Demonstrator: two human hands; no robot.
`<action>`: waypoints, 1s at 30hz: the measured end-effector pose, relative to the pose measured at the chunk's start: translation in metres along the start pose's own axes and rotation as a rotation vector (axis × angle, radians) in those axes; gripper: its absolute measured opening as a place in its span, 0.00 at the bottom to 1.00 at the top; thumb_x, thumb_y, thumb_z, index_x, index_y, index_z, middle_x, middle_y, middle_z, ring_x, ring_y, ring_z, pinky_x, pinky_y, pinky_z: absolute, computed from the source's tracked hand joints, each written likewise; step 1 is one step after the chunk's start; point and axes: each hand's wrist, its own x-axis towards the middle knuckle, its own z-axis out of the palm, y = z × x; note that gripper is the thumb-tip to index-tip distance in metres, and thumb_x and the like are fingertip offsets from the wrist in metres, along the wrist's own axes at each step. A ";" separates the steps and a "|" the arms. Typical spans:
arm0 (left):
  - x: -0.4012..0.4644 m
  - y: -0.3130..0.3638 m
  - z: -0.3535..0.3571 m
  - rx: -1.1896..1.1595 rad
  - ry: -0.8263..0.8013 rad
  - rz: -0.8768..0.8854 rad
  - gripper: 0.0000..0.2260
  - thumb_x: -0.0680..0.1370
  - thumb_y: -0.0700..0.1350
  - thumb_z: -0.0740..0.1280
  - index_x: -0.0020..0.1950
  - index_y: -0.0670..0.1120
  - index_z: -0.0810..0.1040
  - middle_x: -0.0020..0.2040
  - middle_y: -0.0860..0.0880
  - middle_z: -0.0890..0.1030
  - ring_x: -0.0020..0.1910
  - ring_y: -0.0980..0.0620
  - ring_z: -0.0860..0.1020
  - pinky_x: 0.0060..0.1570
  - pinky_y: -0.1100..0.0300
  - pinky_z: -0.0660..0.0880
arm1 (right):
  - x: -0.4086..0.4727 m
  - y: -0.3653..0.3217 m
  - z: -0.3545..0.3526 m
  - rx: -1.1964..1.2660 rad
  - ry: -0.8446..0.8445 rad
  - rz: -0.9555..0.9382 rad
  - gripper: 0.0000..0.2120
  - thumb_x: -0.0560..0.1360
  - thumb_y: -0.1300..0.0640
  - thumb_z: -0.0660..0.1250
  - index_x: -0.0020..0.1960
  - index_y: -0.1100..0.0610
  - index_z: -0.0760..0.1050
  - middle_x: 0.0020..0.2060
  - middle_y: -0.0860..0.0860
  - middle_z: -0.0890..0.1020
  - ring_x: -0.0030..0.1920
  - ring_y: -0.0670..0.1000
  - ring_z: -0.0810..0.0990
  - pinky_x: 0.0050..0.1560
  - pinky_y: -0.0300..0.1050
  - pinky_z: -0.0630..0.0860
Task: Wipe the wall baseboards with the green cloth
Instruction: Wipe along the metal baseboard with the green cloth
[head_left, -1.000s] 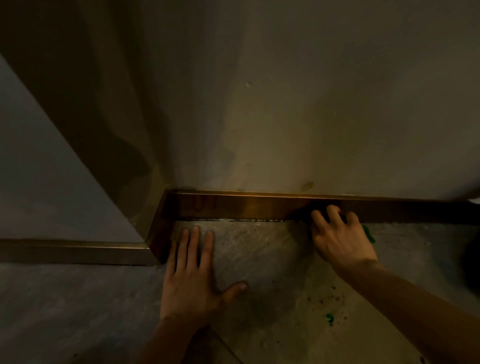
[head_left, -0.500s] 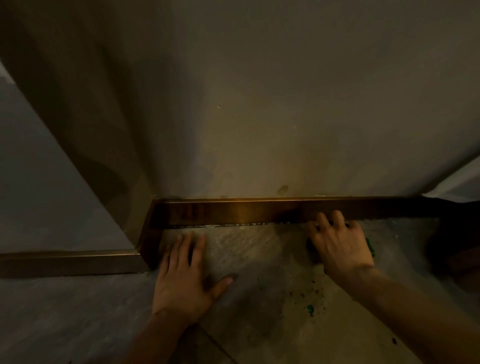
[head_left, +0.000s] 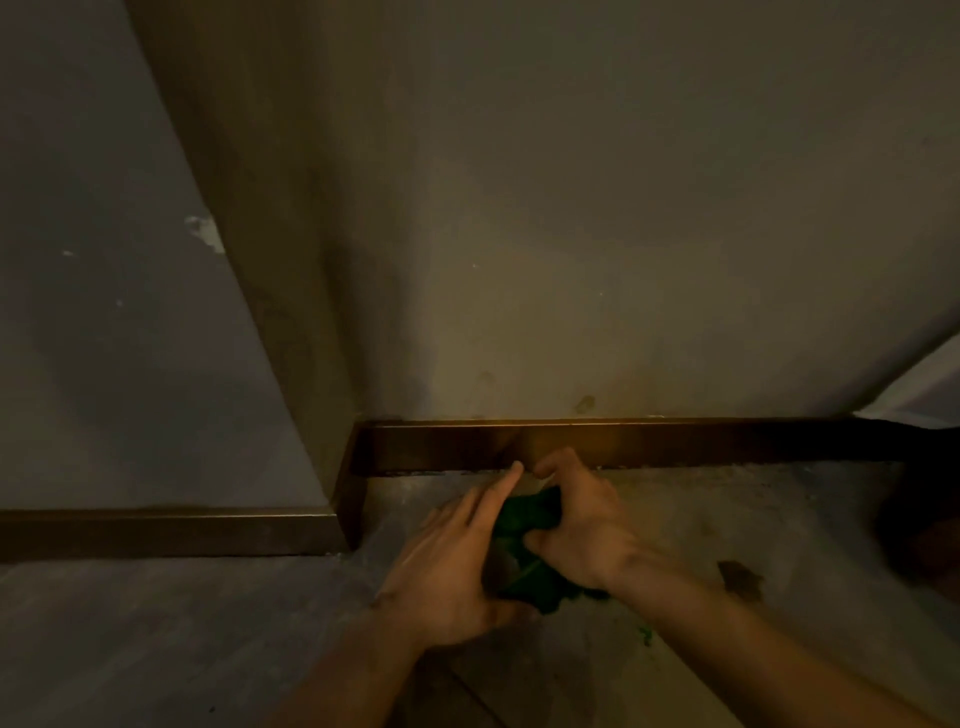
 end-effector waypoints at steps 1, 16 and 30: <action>-0.004 -0.001 -0.003 0.003 0.003 -0.012 0.58 0.63 0.71 0.75 0.76 0.69 0.34 0.80 0.58 0.58 0.76 0.54 0.60 0.75 0.49 0.60 | -0.001 -0.003 0.005 0.081 -0.021 -0.001 0.30 0.69 0.62 0.76 0.62 0.46 0.65 0.52 0.46 0.76 0.51 0.47 0.78 0.40 0.37 0.79; -0.051 -0.010 -0.039 0.486 -0.011 -0.079 0.28 0.74 0.60 0.66 0.71 0.57 0.61 0.66 0.53 0.76 0.63 0.50 0.74 0.64 0.53 0.66 | -0.024 -0.016 0.039 -0.027 -0.270 -0.316 0.33 0.69 0.48 0.77 0.69 0.43 0.66 0.62 0.44 0.72 0.64 0.47 0.71 0.66 0.48 0.71; -0.084 -0.004 -0.098 0.675 -0.007 -0.096 0.24 0.73 0.59 0.66 0.66 0.54 0.66 0.60 0.51 0.77 0.60 0.47 0.76 0.61 0.51 0.70 | -0.035 -0.074 0.044 -0.183 -0.250 -0.474 0.20 0.75 0.54 0.73 0.62 0.52 0.67 0.60 0.50 0.73 0.61 0.52 0.73 0.61 0.50 0.73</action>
